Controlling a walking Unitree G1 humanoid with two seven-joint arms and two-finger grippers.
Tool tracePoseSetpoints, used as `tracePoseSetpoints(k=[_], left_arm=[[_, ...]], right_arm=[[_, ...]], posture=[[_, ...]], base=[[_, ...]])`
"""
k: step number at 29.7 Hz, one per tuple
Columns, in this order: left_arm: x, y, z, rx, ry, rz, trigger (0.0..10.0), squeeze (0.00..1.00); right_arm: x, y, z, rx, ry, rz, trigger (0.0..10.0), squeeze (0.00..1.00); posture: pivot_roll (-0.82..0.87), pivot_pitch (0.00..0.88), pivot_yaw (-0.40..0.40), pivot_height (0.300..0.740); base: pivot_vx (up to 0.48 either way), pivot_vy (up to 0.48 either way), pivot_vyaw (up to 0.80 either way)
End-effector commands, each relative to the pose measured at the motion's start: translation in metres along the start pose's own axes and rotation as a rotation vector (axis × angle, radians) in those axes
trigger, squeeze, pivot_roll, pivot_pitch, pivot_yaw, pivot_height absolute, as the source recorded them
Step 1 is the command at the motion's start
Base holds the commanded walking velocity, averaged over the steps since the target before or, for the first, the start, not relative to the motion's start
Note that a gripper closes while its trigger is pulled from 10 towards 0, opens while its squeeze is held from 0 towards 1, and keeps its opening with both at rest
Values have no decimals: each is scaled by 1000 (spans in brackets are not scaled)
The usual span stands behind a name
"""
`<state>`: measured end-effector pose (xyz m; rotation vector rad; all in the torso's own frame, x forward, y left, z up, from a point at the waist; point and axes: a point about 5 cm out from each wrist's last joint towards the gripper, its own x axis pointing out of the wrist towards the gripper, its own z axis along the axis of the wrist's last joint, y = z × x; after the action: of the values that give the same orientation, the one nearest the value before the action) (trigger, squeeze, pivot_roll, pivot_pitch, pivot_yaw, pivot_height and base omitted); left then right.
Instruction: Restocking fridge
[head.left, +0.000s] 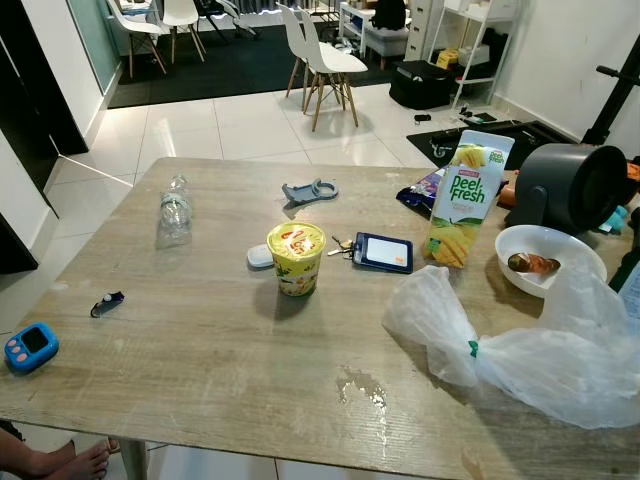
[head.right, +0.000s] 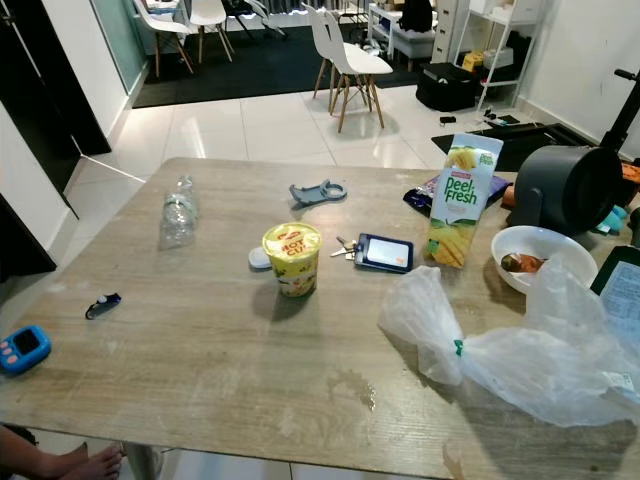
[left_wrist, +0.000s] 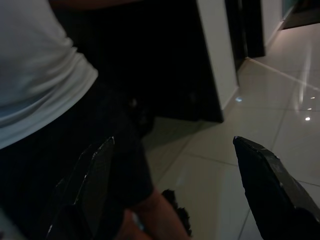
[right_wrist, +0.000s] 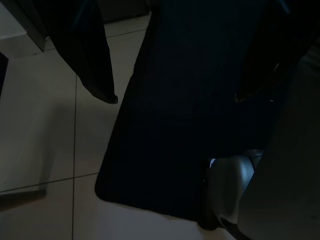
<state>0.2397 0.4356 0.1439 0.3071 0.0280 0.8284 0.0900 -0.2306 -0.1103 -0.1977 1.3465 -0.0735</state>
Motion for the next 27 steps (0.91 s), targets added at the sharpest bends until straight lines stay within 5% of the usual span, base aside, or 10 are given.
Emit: tracePoseSetpoints(k=[1, 4, 5, 6, 13, 14, 16, 23, 25, 27], left_arm=[[4, -5, 14, 2, -68, -35, 10000, 0], [5, -14, 18, -33, -82, -93, 10000, 0], [4, -38, 27, -78, -117, -247, 10000, 0], [3, -47, 30, -86, -130, -300, 10000, 0], [-4, -84, 41, -131, -179, -497, 10000, 0], [-12, -107, 48, -171, -209, -637, 10000, 0], [-21, -127, 56, -226, -229, -778, 10000, 0], [-35, -151, 67, -295, -264, -957, 10000, 0], [-56, -180, 73, -326, -271, -1117, 10000, 0], [-60, -185, 73, -328, -271, -1138, 10000, 0]], right_arm=[[0, 1, 0, 15, 1, 1, 10000, 0], [0, 0, 0, 15, 1, 1, 10000, 0], [0, 0, 0, 16, 2, -1, 10000, 0], [0, 0, 0, 16, 3, -1, 10000, 0], [0, 0, 0, 16, 3, 0, 10000, 0], [0, 0, 0, 18, 1, 2, 10000, 0], [0, 1, 1, 18, 0, 3, 10000, 0], [0, 1, 1, 17, 0, 3, 10000, 0], [0, 1, 0, 13, 2, 3, 10000, 0], [0, 1, 0, 12, 2, 4, 10000, 0]], posture=[[103, 0, 36, 740], [103, 0, 36, 740], [96, 0, 36, 740], [96, 0, 36, 740], [96, 0, 36, 740], [94, 0, 35, 740], [94, 0, 35, 740], [93, 0, 34, 740], [95, 0, 33, 740], [95, 0, 33, 740]], base=[[0, 0, 0], [0, 0, 0], [0, 0, 0], [0, 0, 0], [0, 0, 0], [0, 0, 0], [0, 0, 0], [0, 0, 0], [0, 0, 0], [0, 0, 0]])
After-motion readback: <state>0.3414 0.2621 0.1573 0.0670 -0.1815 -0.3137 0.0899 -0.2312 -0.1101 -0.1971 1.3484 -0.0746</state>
